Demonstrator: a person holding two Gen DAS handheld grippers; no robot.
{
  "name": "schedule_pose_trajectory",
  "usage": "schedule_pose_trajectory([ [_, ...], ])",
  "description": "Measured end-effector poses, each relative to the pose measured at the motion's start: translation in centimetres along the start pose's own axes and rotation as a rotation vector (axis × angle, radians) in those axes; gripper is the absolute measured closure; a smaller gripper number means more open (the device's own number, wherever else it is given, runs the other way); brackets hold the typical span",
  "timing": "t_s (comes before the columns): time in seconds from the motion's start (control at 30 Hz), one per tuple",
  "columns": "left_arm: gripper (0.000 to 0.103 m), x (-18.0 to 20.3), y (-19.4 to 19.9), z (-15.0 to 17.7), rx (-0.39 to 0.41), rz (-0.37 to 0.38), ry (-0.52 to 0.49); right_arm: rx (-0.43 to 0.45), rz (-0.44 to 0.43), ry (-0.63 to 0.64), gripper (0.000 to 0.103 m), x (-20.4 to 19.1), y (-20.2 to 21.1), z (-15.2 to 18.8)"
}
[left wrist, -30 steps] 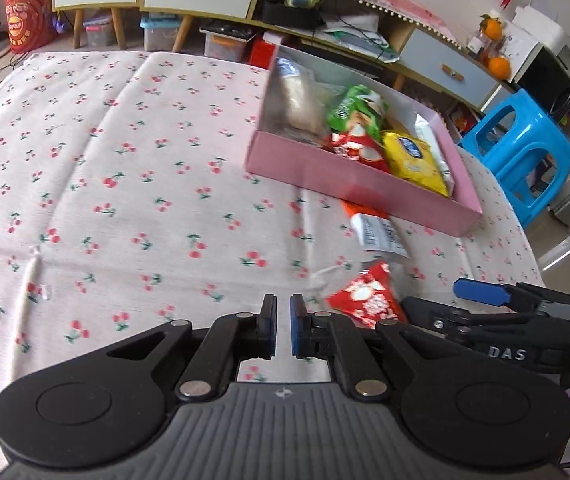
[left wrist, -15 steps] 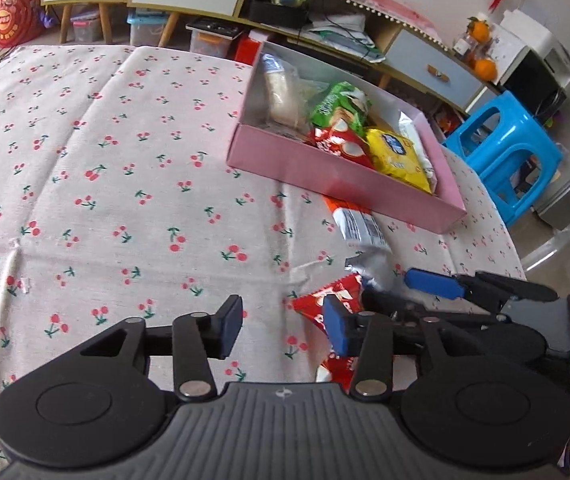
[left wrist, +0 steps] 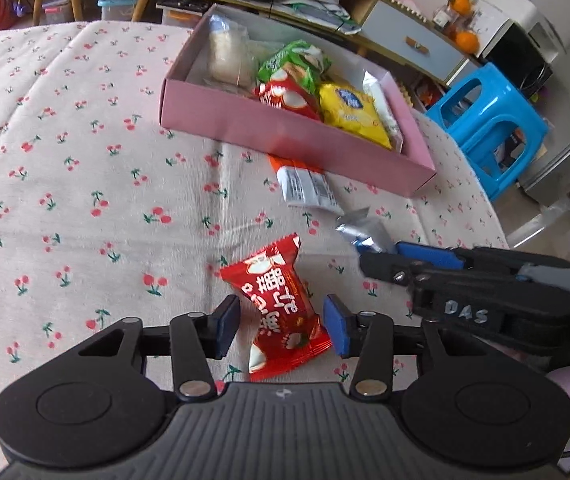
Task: Organize snacks
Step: 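Grasp a silver packet with the right tool while the left tool grasps a red candy packet, then lift the silver packet with the right tool while the left tool lifts the red packet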
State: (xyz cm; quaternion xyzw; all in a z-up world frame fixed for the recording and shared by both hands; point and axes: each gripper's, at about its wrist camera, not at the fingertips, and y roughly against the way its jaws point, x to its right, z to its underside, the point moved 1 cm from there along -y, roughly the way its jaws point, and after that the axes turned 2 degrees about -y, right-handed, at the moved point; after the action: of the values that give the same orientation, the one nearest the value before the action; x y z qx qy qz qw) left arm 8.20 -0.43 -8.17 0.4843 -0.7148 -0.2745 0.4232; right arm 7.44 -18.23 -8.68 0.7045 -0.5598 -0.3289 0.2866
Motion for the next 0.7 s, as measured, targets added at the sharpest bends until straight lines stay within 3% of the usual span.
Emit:
schedule_pose_trajectory([
  [0.37,0.074,0.2,0.1,0.2,0.02,-0.028,-0.016,-0.054,0.033,-0.039,0.069,1.0,-0.6,0.2],
  [0.7,0.075,0.2,0.4,0.1,0.024,-0.039,-0.018,-0.052,0.016,-0.023,0.062,0.4,-1.0,0.1],
])
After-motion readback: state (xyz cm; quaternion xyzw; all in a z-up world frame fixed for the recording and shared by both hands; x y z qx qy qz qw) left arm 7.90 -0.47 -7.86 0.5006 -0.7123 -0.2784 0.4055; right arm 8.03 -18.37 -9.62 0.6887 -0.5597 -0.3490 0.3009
